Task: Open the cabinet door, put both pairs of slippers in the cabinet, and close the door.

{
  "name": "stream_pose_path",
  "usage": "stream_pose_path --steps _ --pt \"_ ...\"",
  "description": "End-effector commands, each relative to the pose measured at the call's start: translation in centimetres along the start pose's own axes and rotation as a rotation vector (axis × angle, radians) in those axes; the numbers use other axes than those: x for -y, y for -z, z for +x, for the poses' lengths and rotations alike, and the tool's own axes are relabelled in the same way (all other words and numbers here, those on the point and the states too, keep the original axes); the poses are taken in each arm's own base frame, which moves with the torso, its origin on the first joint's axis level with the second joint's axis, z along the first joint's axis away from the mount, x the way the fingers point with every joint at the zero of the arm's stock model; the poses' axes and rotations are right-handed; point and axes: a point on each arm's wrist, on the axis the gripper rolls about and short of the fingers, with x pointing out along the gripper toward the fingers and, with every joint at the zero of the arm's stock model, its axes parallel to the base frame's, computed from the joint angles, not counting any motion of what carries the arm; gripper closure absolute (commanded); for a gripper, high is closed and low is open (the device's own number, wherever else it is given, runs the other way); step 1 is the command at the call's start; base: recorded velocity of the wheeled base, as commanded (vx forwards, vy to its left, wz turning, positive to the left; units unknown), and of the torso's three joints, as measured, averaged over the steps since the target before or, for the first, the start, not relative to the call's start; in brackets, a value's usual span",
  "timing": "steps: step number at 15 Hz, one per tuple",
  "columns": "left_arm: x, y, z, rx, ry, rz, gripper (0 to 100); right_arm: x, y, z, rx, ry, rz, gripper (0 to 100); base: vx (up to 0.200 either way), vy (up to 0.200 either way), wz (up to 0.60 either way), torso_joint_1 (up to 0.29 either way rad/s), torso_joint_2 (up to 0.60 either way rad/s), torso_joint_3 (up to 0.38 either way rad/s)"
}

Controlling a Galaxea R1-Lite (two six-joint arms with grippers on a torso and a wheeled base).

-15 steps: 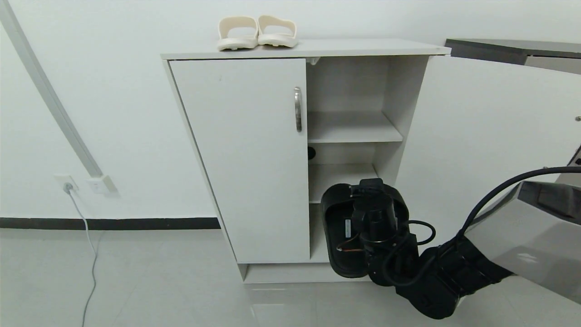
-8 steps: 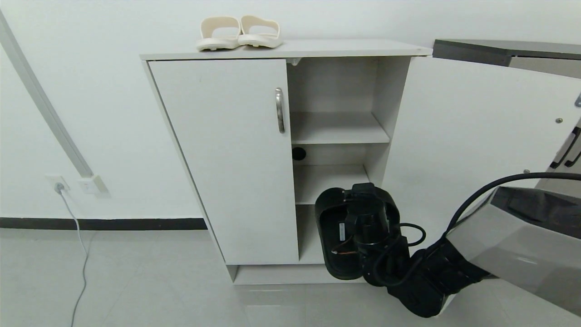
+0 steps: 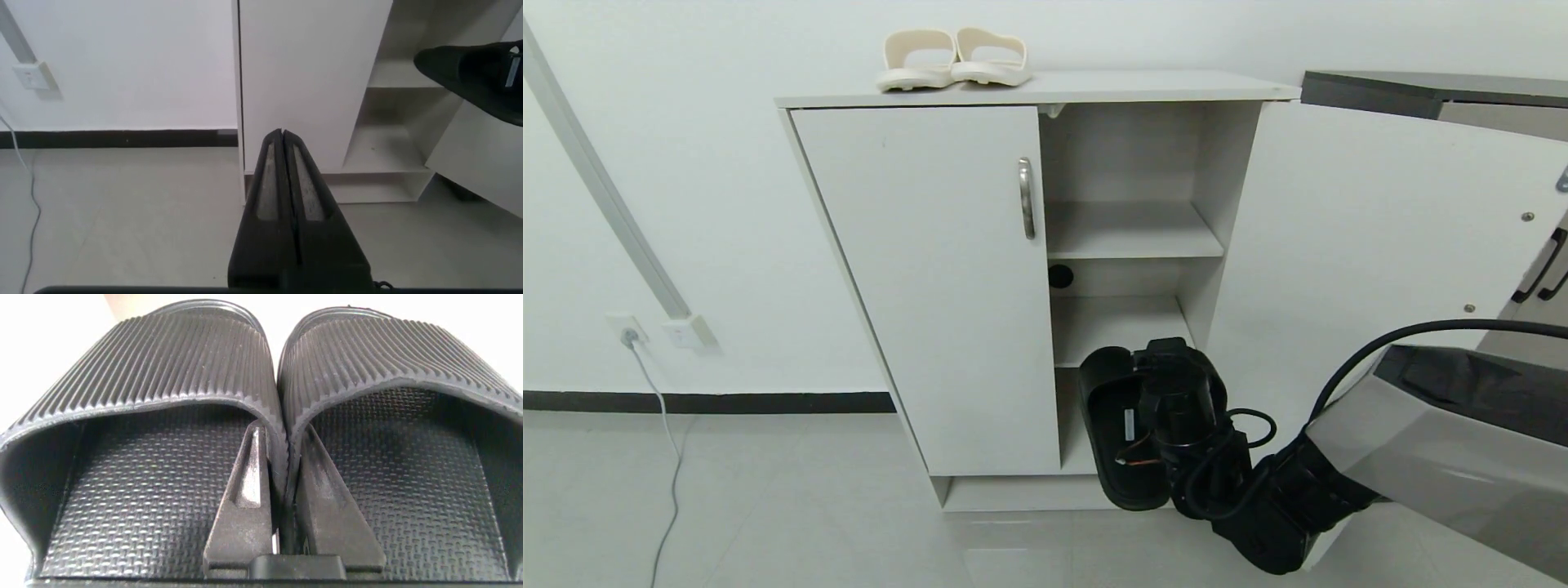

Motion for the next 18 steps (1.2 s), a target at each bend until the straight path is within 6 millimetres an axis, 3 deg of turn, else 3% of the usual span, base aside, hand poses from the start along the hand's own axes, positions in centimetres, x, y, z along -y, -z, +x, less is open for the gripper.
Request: stream_pose_path --steps 1,12,18 --pt "0.0 0.0 0.0 -0.002 0.000 0.001 100 0.0 0.1 0.1 0.000 0.002 -0.002 100 0.000 0.000 0.00 0.000 0.00 0.000" --pt "0.0 0.0 0.0 -0.002 0.002 0.004 100 -0.2 0.2 0.3 0.004 0.005 0.000 100 0.000 0.000 0.00 0.001 0.00 -0.146" --pt "0.0 0.0 0.0 -0.002 -0.001 0.001 100 -0.3 -0.4 0.2 0.142 -0.010 0.005 100 0.000 0.000 0.00 0.006 0.00 -0.108"
